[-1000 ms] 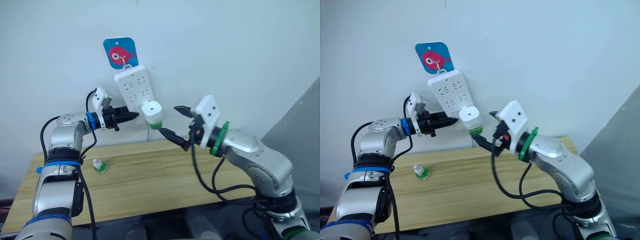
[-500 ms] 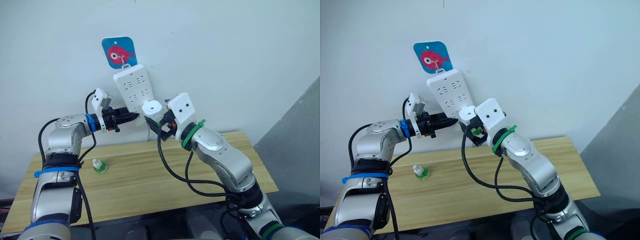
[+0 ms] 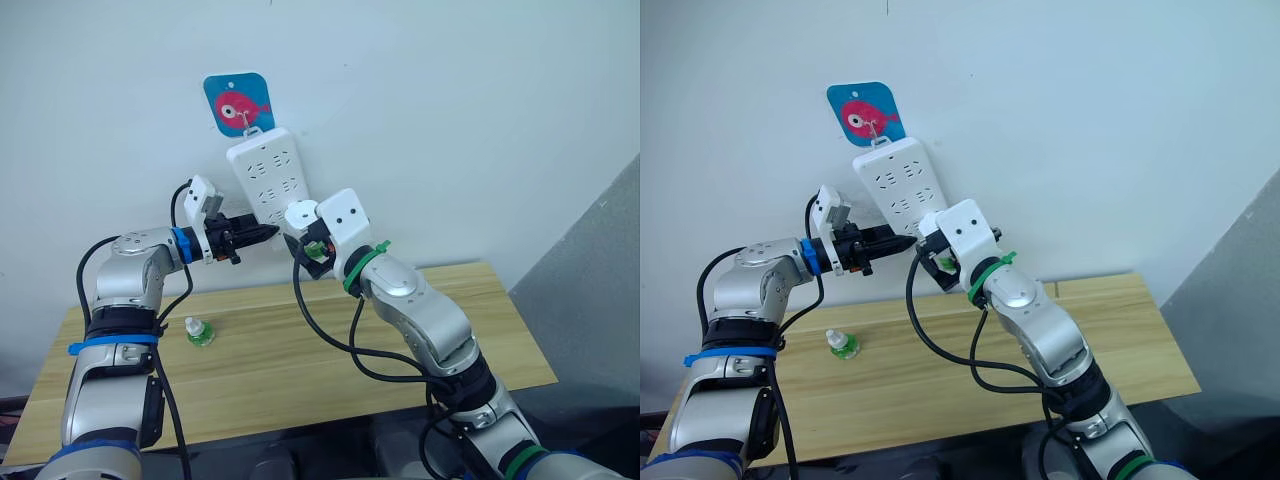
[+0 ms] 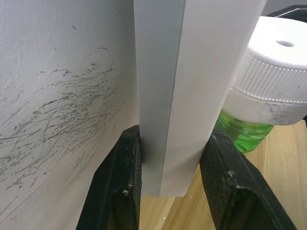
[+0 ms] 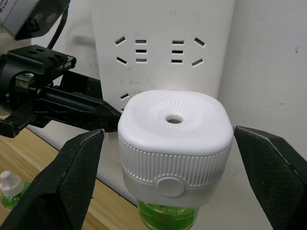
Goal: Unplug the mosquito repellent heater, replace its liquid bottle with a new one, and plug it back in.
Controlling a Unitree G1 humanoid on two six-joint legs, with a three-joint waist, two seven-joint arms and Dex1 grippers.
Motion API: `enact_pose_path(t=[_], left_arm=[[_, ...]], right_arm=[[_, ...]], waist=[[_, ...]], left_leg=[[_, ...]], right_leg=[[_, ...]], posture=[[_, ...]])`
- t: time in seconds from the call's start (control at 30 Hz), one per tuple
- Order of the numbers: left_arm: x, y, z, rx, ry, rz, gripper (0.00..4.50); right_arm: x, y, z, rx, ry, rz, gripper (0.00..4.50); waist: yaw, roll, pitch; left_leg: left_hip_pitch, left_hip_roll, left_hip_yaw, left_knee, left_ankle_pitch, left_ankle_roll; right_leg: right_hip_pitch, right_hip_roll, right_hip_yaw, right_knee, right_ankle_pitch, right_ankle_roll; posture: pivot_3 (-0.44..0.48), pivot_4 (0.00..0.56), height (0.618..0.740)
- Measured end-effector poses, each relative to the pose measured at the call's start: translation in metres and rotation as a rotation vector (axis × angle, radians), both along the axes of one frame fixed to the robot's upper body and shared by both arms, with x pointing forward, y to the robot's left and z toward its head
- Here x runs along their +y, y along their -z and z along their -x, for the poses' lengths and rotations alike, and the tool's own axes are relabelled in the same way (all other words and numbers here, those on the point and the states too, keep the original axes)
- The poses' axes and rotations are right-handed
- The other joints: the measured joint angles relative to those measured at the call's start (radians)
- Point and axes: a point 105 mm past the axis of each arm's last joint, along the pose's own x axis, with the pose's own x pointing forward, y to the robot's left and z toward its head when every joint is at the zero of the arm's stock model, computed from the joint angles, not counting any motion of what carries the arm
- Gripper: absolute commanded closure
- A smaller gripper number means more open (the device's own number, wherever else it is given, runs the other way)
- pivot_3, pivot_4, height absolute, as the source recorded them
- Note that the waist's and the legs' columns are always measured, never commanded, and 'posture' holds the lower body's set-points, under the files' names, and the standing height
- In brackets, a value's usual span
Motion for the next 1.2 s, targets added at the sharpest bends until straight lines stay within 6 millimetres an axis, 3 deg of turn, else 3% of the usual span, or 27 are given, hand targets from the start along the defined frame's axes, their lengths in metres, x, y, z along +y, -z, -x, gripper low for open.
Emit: enact_pose_path(t=[0.17,0.27,0.37,0.93,1.2], left_arm=[[0.0,0.0,0.0,-0.002,-0.003,-0.001,3.16],[0.0,0.0,0.0,-0.003,-0.005,-0.001,3.16],[0.0,0.0,0.0,-0.003,-0.008,0.0,3.16],[-0.004,0.0,0.0,-0.056,0.003,-0.002,3.17],[0.002,0.002,-0.004,-0.117,-0.028,-0.046,3.17]], right_arm=[[0.005,-0.006,-0.003,-0.001,-0.001,-0.014,0.0],[0.004,-0.003,-0.008,0.018,0.018,-0.019,0.59],[0.003,-0.001,-0.01,0.02,0.036,-0.01,1.57],[-0.003,-0.005,-0.006,-0.01,0.04,0.017,1.57],[-0.028,-0.013,0.013,-0.006,0.024,0.058,1.57]], waist=[[-0.001,0.0,0.0],[-0.002,0.0,0.0],[-0.004,0.0,0.0],[-0.013,0.0,0.0],[-0.021,0.002,0.001]], left_leg=[[0.0,0.0,-0.001,0.0,0.0,0.0],[0.0,0.0,-0.001,0.0,0.0,0.0],[0.0,0.0,-0.001,0.0,0.0,0.0],[-0.007,-0.002,-0.007,-0.001,0.0,-0.001],[-0.006,-0.003,-0.008,0.001,0.001,-0.002]], right_leg=[[0.0,0.0,-0.001,0.0,0.0,0.0],[0.0,0.0,-0.001,0.0,0.0,0.0],[0.0,0.0,-0.001,0.0,0.0,0.0],[-0.002,-0.002,-0.005,-0.002,0.0,-0.001],[-0.001,-0.003,-0.006,-0.001,0.0,-0.001]], posture=[[-0.189,0.094,0.736],[-0.189,0.094,0.736],[-0.189,0.094,0.736],[-0.202,0.101,0.736],[-0.215,0.099,0.736]])
